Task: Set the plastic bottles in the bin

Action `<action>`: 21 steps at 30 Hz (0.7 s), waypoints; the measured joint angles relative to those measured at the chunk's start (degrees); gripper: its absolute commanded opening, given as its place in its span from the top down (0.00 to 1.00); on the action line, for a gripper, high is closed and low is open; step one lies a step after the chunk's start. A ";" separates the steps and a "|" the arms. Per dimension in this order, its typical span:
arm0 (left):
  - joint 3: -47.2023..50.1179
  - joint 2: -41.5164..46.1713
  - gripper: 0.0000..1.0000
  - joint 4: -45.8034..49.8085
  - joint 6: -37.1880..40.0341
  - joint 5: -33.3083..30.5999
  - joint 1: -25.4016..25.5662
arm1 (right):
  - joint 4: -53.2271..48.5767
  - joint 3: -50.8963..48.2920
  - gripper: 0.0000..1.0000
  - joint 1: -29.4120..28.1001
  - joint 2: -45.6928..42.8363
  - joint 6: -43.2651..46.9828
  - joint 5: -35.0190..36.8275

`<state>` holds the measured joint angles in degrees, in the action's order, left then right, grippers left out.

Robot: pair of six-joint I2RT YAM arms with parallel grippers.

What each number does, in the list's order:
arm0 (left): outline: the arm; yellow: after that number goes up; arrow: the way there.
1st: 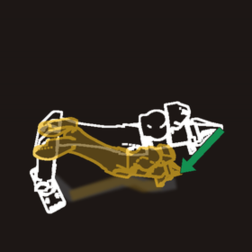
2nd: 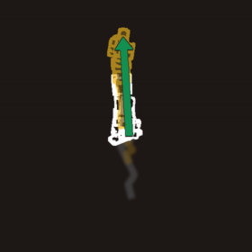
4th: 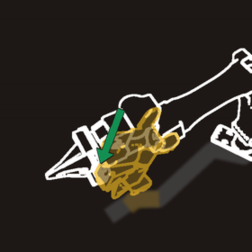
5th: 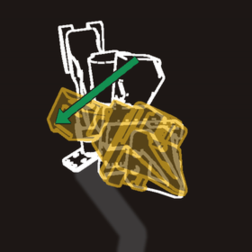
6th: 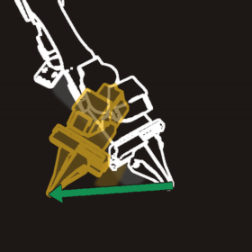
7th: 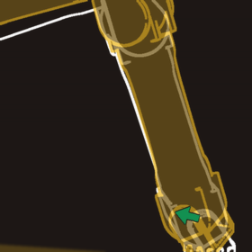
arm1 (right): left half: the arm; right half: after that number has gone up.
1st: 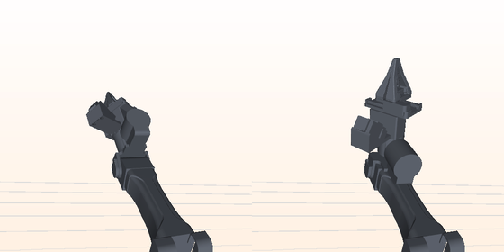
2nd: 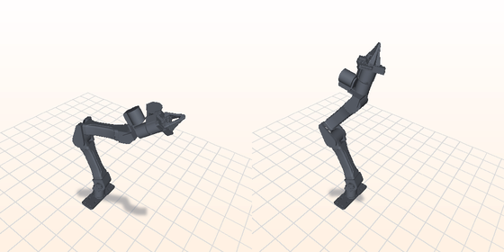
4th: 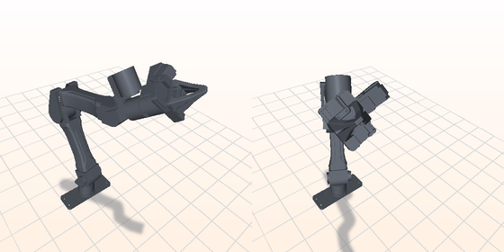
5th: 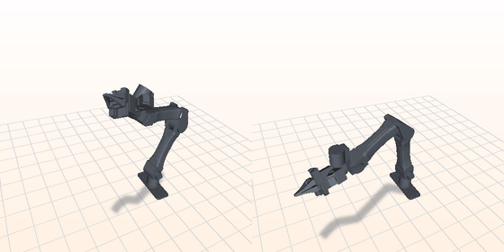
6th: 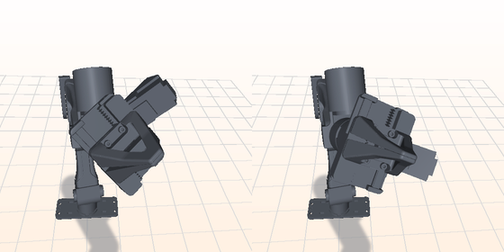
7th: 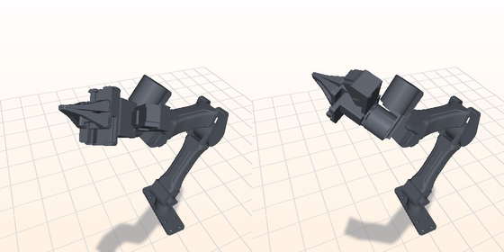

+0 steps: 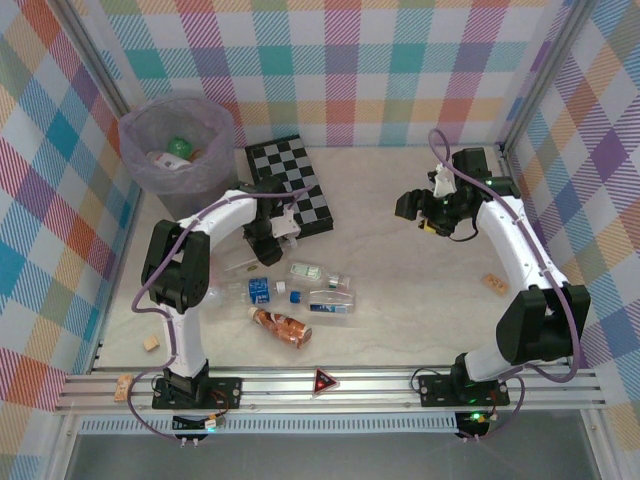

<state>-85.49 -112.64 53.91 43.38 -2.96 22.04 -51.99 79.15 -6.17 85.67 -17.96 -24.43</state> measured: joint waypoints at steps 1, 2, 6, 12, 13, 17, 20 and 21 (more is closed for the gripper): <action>-0.24 0.09 0.46 0.13 0.00 -0.17 0.15 | 0.00 0.00 0.22 0.00 0.00 0.00 0.00; -0.50 0.24 0.45 0.33 0.00 -0.37 0.35 | 0.00 0.00 0.22 0.00 0.00 0.00 0.00; -2.25 2.08 0.45 1.95 0.02 -1.49 1.53 | 0.00 0.00 0.22 0.00 0.00 -0.02 -0.02; -8.15 8.39 0.58 3.17 -0.46 -2.14 3.52 | 0.04 -0.04 0.22 0.00 0.00 -0.63 -0.02; -9.64 9.73 0.65 3.04 -1.16 -2.05 3.74 | 0.04 -0.11 0.22 0.00 0.00 -0.83 -0.02; -13.75 14.49 0.67 0.87 -5.35 -2.01 3.76 | 0.66 -1.40 0.22 0.00 -0.13 -1.60 -0.04; -16.65 17.27 0.69 -1.62 -9.31 -1.99 3.17 | 1.22 -2.67 0.22 0.00 -0.52 -2.58 -0.07; -17.99 17.75 0.71 -2.62 -10.84 -1.90 2.86 | 1.51 -3.08 0.22 0.00 -0.70 -2.71 -0.09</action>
<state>-103.48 -94.89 51.29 32.53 -4.86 24.91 -50.48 76.07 -6.17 84.97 -20.67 -24.51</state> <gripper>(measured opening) 0.535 0.780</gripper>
